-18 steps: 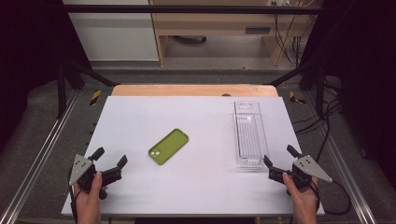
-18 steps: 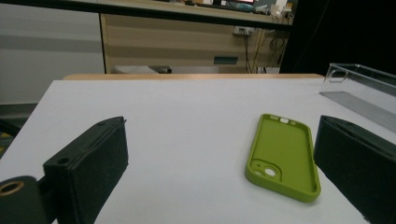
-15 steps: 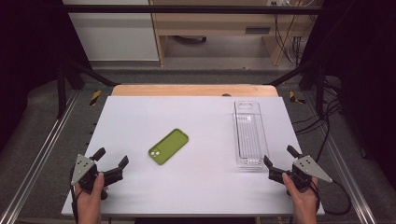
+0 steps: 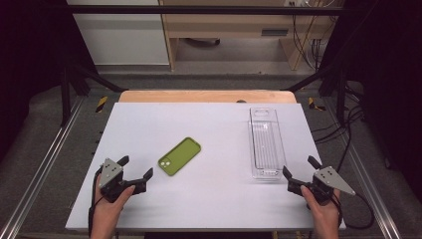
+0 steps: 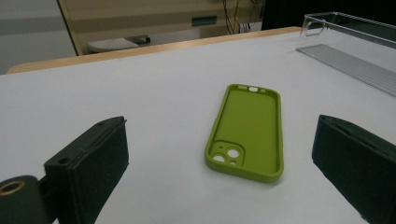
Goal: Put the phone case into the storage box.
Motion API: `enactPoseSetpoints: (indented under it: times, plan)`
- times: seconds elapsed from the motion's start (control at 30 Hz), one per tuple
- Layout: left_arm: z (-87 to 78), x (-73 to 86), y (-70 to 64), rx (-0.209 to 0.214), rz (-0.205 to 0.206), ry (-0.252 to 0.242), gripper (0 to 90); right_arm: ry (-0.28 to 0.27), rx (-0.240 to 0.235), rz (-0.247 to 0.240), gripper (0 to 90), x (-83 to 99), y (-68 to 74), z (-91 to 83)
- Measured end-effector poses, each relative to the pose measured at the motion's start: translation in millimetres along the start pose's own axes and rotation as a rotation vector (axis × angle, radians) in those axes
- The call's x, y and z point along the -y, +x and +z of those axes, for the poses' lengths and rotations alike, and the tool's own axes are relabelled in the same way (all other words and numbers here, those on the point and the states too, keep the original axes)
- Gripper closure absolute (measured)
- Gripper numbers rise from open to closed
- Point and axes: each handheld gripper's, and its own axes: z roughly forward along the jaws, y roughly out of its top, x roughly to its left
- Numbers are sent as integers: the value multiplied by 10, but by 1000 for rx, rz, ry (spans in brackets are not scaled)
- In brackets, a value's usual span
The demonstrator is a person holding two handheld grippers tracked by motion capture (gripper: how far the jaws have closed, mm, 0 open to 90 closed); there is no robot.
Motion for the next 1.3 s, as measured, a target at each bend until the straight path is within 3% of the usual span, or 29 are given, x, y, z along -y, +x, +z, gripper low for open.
enactPoseSetpoints:
  times: [0.17, 0.33, 0.37, 0.4, 0.43, 0.57, 0.63, 0.67, 0.7, 0.73, 0.83, 0.9, 0.97, 1.3]
  plan:
    - [130, -151, -38, 13, 20, 43, 37, 2, -1, 1, 44, 5, 0, -2]
    - [287, -270, -58, 26, 15, 80, 122, -2, 0, 0, 44, 0, 3, -13]
    - [319, -289, -66, 27, 17, 88, 209, 1, 0, 2, 44, 5, -4, -16]
    - [350, -309, -74, 34, 21, 100, 209, 1, 0, 2, 44, 5, -4, -16]
    - [381, -329, -85, 39, 22, 106, 306, 0, 3, 8, 44, 7, -13, -14]
    - [519, -375, -134, 65, 22, 139, 531, -6, 4, 8, 44, 2, -17, -32]
    - [596, -389, -156, 70, 26, 170, 580, -5, 7, 9, 45, 3, -20, -35]
    - [651, -391, -167, 83, 30, 196, 691, -7, 3, 10, 44, 4, -21, -30]
    - [651, -391, -167, 83, 30, 196, 738, -6, 2, 9, 45, 5, -20, -28]
    - [725, -375, -164, 114, -1, 231, 777, -5, 2, 8, 45, 6, -18, -24]
    - [778, -356, -162, 133, -10, 263, 889, -3, -1, 9, 45, 7, -13, -21]
    - [844, -317, -186, 145, -14, 323, 898, -6, 0, 8, 45, 3, -14, -25]
    - [879, -292, -222, 138, 11, 360, 899, -5, 2, 8, 45, 3, -17, -27]
    - [1025, -198, -324, 150, 42, 470, 899, 2, 1, 5, 46, 10, -25, -24]
